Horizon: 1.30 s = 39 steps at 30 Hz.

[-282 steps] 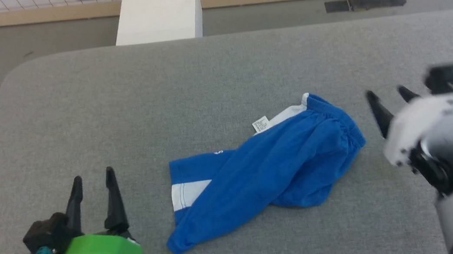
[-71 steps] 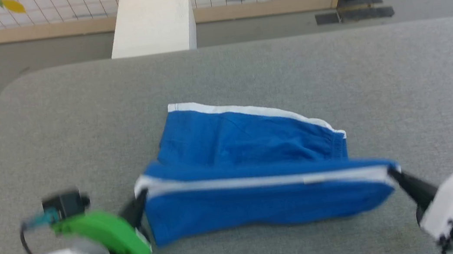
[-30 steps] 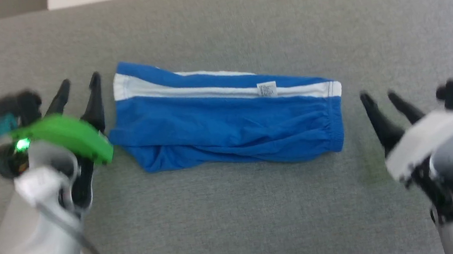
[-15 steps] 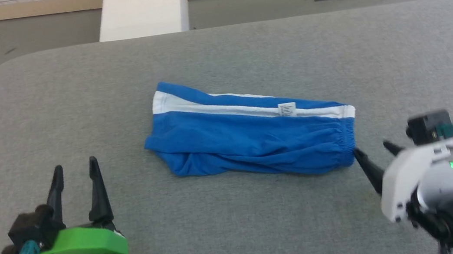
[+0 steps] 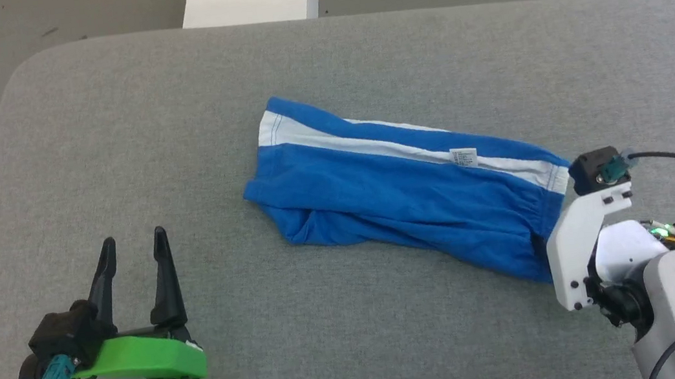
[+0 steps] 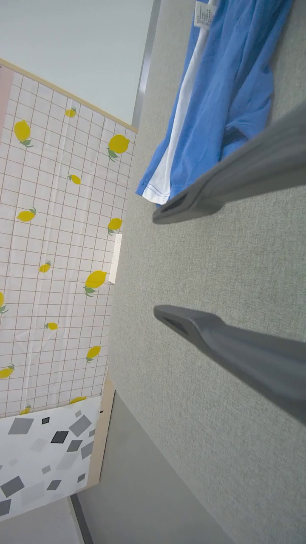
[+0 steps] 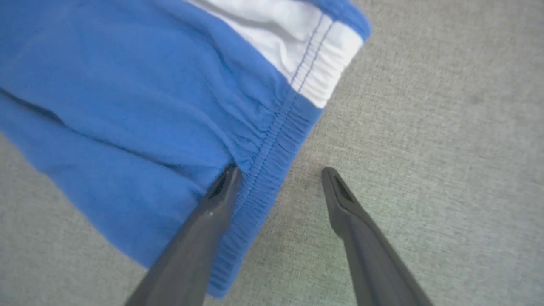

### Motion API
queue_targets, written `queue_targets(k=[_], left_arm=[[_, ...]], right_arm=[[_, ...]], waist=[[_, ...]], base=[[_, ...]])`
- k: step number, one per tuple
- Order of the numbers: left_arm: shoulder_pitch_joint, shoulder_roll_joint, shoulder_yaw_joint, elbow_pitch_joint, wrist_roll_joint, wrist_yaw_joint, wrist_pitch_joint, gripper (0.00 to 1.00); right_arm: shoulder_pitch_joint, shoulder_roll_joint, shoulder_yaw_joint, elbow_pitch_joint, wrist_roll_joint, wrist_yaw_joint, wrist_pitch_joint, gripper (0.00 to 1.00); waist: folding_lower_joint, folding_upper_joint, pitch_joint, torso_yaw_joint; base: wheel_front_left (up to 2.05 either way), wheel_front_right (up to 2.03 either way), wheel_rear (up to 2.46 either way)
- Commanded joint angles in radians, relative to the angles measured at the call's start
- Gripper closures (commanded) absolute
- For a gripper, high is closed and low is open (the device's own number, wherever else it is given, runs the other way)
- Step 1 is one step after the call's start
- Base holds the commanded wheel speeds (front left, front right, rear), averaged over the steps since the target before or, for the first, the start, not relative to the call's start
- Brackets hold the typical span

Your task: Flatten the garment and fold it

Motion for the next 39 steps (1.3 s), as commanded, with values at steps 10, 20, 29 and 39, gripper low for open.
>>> queue_targets(k=[10,20,29,39], left_arm=[[-0.033,-0.039,0.024,0.063,0.01,-0.047,-0.004,0.0],[-0.3,-0.068,-0.029,0.193,-0.142,-0.042,0.375,0.0],[-0.482,-0.017,-0.146,0.379,-0.102,0.032,0.88,0.0],[-0.409,-0.02,-0.155,0.361,-0.182,-0.007,1.023,1.0]], right_arm=[[-0.025,0.0,0.02,0.112,0.015,-0.002,-0.034,1.0],[-0.058,0.0,0.035,0.054,0.039,-0.002,-0.057,1.0],[-0.072,0.0,0.077,0.044,0.066,-0.002,-0.07,1.0],[-0.076,0.0,0.054,0.049,0.06,-0.002,-0.099,1.0]], waist=[[0.0,0.0,0.011,0.005],[0.0,0.0,0.023,-0.041],[0.0,0.0,0.069,-0.097],[0.0,0.0,0.062,-0.092]], base=[[0.0,0.0,0.0],[0.0,0.0,0.0],[0.0,0.0,0.0],[0.0,0.0,0.0]])
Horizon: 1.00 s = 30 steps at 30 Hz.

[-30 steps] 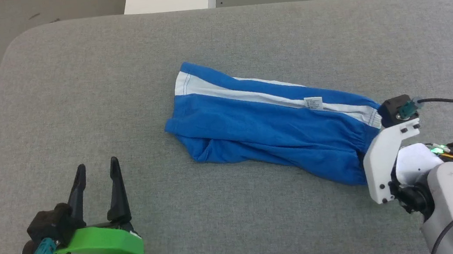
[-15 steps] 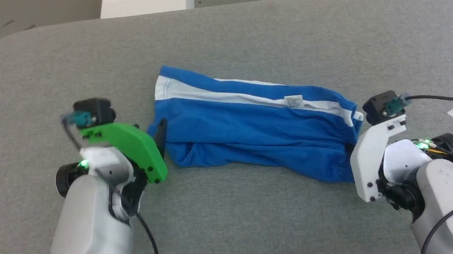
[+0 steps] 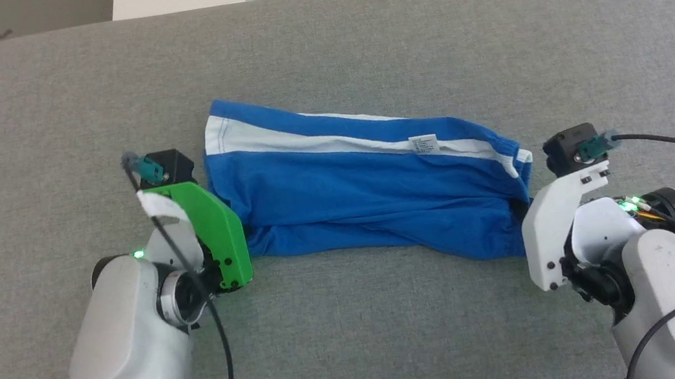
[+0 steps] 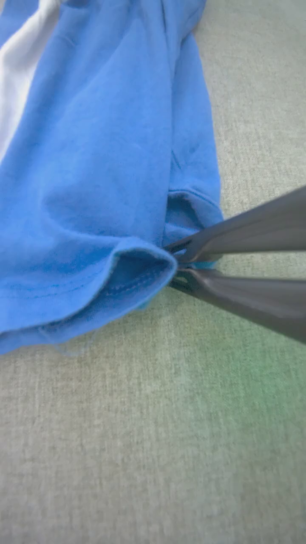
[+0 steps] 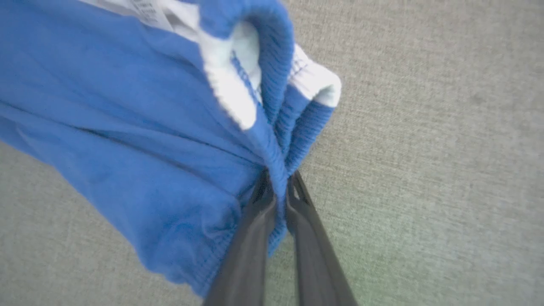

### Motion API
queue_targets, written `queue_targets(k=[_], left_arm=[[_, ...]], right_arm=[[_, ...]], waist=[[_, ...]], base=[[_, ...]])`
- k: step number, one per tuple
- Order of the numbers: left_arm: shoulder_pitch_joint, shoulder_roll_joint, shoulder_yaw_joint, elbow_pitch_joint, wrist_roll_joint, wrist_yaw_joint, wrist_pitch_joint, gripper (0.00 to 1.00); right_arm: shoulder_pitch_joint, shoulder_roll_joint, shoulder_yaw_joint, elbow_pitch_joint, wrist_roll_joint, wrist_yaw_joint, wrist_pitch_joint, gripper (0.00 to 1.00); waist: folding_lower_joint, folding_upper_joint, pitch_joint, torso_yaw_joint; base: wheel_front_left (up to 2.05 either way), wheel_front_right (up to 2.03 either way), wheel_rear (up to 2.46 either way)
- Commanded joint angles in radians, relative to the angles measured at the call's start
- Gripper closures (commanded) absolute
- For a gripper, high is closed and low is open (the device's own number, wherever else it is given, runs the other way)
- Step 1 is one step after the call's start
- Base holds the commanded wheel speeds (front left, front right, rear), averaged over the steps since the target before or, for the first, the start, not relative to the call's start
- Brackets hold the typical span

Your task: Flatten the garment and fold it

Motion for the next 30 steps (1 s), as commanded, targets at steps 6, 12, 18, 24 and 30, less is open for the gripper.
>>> queue_targets(k=[6,12,18,24,30], left_arm=[[0.062,-0.016,0.086,-0.07,-0.073,-0.003,-0.14,1.0],[0.221,-0.014,0.143,-0.237,-0.129,-0.004,-0.192,1.0],[0.494,-0.04,0.132,-0.376,-0.15,0.044,-0.159,1.0],[0.596,-0.072,0.086,-0.375,-0.166,0.066,-0.142,0.95],[0.519,-0.047,0.135,-0.421,-0.159,0.072,-0.207,0.0]], right_arm=[[-0.005,-0.006,-0.041,0.011,-0.007,-0.002,-0.015,1.0],[0.046,-0.006,-0.087,-0.039,0.01,-0.002,0.018,1.0],[0.138,-0.034,-0.115,-0.094,0.036,-0.002,0.081,1.0],[0.214,-0.035,-0.133,-0.115,0.055,-0.002,0.132,1.0],[0.243,-0.015,-0.16,-0.173,0.077,-0.002,0.06,0.0]], waist=[[0.0,0.0,-0.065,0.034],[0.0,0.0,-0.124,0.048],[0.0,0.0,-0.147,0.057],[0.0,0.0,-0.15,0.066],[0.0,0.0,-0.167,0.06]], base=[[0.0,0.0,0.0],[0.0,0.0,0.0],[0.0,0.0,0.0],[0.0,0.0,0.0],[0.0,0.0,0.0]])
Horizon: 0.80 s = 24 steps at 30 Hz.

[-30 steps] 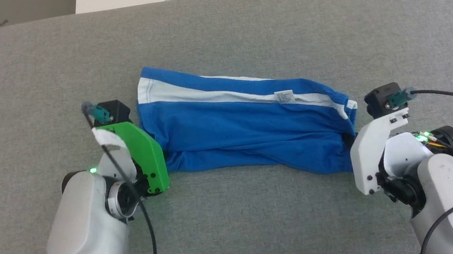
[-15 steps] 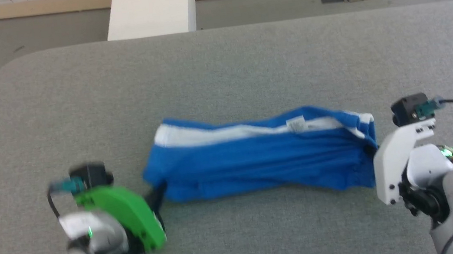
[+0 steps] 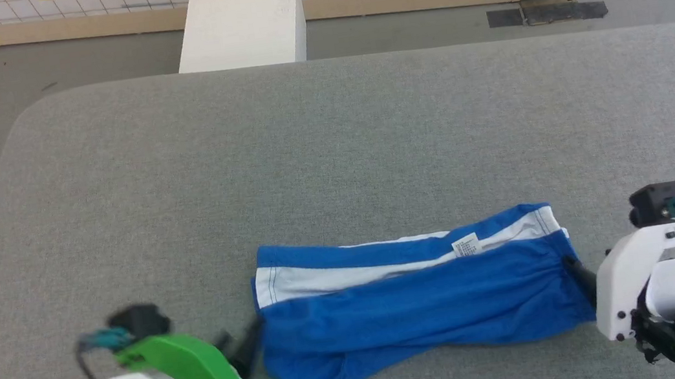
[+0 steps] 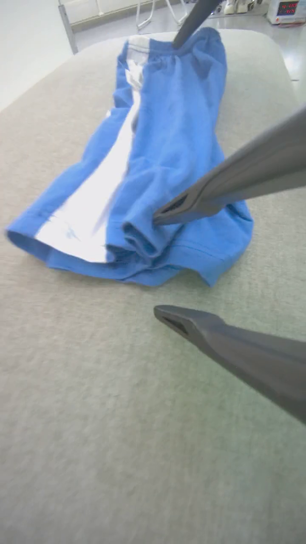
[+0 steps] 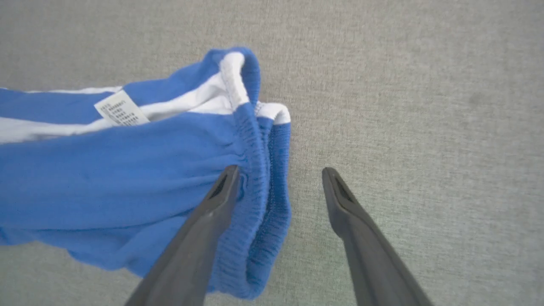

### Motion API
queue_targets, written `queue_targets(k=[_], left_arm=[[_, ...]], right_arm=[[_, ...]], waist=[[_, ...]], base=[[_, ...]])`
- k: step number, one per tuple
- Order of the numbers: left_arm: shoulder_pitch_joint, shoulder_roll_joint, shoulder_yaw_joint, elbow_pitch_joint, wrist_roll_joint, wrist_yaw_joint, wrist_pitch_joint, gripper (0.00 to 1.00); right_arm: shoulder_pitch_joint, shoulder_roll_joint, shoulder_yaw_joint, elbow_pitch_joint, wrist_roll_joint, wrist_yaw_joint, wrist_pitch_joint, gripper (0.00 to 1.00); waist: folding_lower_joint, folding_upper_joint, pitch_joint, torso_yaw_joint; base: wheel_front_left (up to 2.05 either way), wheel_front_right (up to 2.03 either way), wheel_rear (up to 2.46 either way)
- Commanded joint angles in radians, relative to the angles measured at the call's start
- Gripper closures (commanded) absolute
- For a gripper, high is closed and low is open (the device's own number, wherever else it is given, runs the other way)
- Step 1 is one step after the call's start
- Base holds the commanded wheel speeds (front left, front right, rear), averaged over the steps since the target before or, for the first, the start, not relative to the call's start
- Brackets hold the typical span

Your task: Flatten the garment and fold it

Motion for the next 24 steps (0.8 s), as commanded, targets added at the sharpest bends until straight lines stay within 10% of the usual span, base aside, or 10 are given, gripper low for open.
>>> queue_targets(k=[1,13,24], left_arm=[[-0.04,0.022,0.023,-0.025,0.015,0.0,-0.035,0.0],[-0.133,0.146,0.074,0.002,0.356,-0.087,-0.766,0.0],[-0.138,0.099,0.069,-0.055,0.506,-0.123,-0.825,0.0]], right_arm=[[0.022,0.004,-0.011,-0.03,0.007,-0.002,-0.019,0.0],[0.043,0.011,-0.028,-0.144,-0.004,-0.002,0.037,0.0],[-0.074,0.011,0.049,0.053,-0.075,-0.002,0.107,0.0]], waist=[[0.0,-0.0001,-0.006,-0.001],[0.0,-0.0001,0.02,-0.026],[0.0,-0.0001,0.081,-0.005]], base=[[0.0,0.0,0.0],[0.0,0.0,0.0],[0.0,0.0,0.0]])
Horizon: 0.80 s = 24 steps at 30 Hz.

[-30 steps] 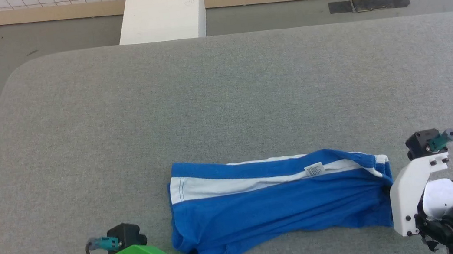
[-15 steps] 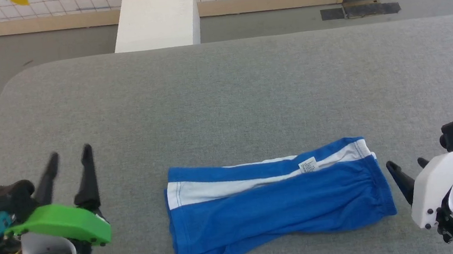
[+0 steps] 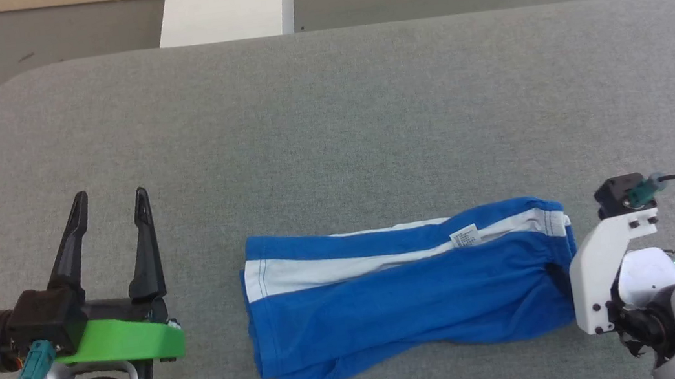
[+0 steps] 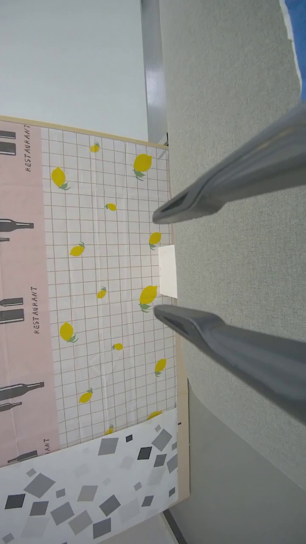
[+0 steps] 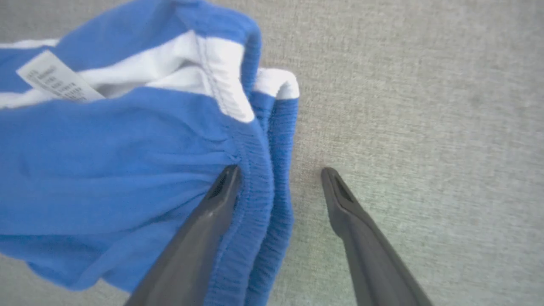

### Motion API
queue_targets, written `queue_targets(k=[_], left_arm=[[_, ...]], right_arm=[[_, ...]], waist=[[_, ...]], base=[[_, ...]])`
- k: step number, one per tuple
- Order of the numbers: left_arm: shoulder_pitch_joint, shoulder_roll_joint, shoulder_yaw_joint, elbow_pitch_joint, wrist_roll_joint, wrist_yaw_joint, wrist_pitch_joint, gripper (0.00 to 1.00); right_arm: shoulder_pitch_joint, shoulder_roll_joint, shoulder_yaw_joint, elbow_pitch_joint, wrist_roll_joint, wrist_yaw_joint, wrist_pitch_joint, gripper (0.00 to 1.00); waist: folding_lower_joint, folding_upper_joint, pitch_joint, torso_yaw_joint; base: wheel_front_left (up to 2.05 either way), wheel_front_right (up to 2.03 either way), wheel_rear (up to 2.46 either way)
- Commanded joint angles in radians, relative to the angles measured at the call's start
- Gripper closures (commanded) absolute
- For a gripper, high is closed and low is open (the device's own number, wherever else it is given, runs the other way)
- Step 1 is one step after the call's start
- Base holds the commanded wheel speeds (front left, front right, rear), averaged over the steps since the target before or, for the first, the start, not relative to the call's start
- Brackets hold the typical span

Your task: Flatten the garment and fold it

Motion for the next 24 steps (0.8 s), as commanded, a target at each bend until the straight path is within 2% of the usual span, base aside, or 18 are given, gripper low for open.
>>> queue_targets(k=[1,2,3,4,7,10,16,19,21,24], left_arm=[[-0.011,-0.008,0.007,-0.006,0.009,-0.008,-0.007,0.0],[-0.009,-0.013,0.011,-0.003,0.01,-0.011,-0.007,0.0],[-0.009,-0.018,0.015,-0.002,0.013,-0.015,-0.007,0.0],[-0.009,-0.024,0.021,-0.005,0.013,-0.017,-0.007,0.0],[-0.004,-0.041,0.038,-0.004,0.014,-0.023,-0.007,0.0],[-0.001,-0.054,0.051,-0.004,0.014,-0.028,-0.007,0.0],[0.0,-0.071,0.065,0.005,0.011,-0.035,-0.008,0.0],[0.001,-0.073,0.067,0.012,0.01,-0.037,-0.008,0.0],[0.005,-0.075,0.069,0.023,0.009,-0.039,-0.008,0.0],[0.009,-0.077,0.067,0.028,0.01,-0.039,-0.008,0.0]], right_arm=[[-0.018,0.002,0.007,0.019,-0.008,-0.002,0.005,0.0],[-0.023,0.002,0.009,0.034,-0.006,-0.002,0.007,0.03],[-0.029,0.002,0.01,0.048,-0.005,-0.002,0.004,0.69],[-0.035,0.002,0.011,0.06,-0.006,-0.002,-0.001,0.98],[-0.043,0.002,-0.007,0.082,-0.007,-0.002,-0.011,1.0],[-0.047,-0.003,-0.068,0.088,-0.043,-0.002,-0.015,1.0],[-0.048,-0.07,-0.231,0.088,-0.118,-0.002,-0.007,1.0],[-0.048,-0.098,-0.28,0.084,-0.148,-0.002,-0.001,1.0],[-0.045,-0.135,-0.271,0.056,-0.169,-0.002,0.024,1.0],[-0.029,-0.16,-0.2,-0.017,-0.148,-0.002,0.065,1.0]], waist=[[0.0,-0.0001,0.011,0.006],[0.0,-0.0001,0.012,0.006],[0.0,-0.0001,0.012,0.007],[0.0,-0.0001,0.013,0.006],[0.0,-0.0001,0.01,0.005],[0.0,-0.0001,0.006,0.001],[0.0,-0.0001,0.002,-0.002],[0.0,-0.0001,0.001,-0.007],[0.0,-0.0001,-0.006,-0.014],[0.0,-0.0001,-0.017,-0.018]], base=[[0.0,0.0,0.0],[0.0,0.0,0.0],[0.0,0.0,0.0],[0.0,0.0,0.0],[0.0,0.0,0.0],[0.0,0.0,0.0],[0.0,0.0,0.0],[0.0,0.0,0.0],[0.0,0.0,0.0],[0.0,0.0,0.0]])
